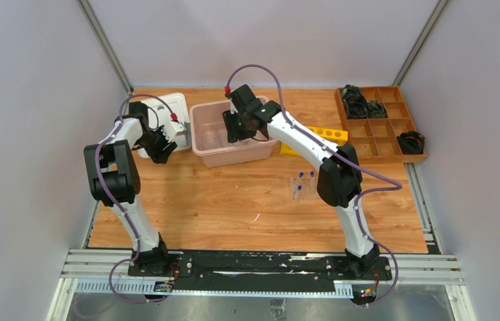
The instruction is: Organize the chemistry lab equipment
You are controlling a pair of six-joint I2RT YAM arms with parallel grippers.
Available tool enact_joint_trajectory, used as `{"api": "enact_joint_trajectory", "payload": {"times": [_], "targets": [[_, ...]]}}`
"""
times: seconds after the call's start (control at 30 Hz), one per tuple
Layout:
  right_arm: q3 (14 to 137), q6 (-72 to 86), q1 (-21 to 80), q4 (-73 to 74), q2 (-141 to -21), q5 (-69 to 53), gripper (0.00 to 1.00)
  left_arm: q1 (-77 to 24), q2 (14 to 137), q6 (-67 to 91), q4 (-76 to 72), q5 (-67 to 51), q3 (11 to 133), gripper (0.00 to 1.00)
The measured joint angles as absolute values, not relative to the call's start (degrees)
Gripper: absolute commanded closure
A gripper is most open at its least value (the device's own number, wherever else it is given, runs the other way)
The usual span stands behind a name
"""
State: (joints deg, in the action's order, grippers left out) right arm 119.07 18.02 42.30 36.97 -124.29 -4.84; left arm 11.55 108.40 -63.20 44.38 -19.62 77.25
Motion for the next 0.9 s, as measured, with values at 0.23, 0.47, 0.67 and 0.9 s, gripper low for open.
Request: {"api": "enact_joint_trajectory", "payload": {"times": [0.23,0.47,0.67,0.9], "targets": [[113.54,18.63,45.06,35.38,-121.19,-4.62,0.64,11.55,109.73,-65.47,43.94,-19.38,78.81,0.4],[108.2,19.94,45.43,35.07,-117.58,-4.75,0.69,11.79,112.55,-68.73,44.18,-17.54,79.57,0.39],[106.21,21.12,45.71,35.07,-115.37,-5.26,0.72,12.88,114.3,-70.67,45.54,-18.09,81.3,0.55],[105.25,22.96,47.05,34.52,-113.67,-6.31,0.77,14.85,114.63,-73.08,46.94,-19.44,81.76,0.91]]}}
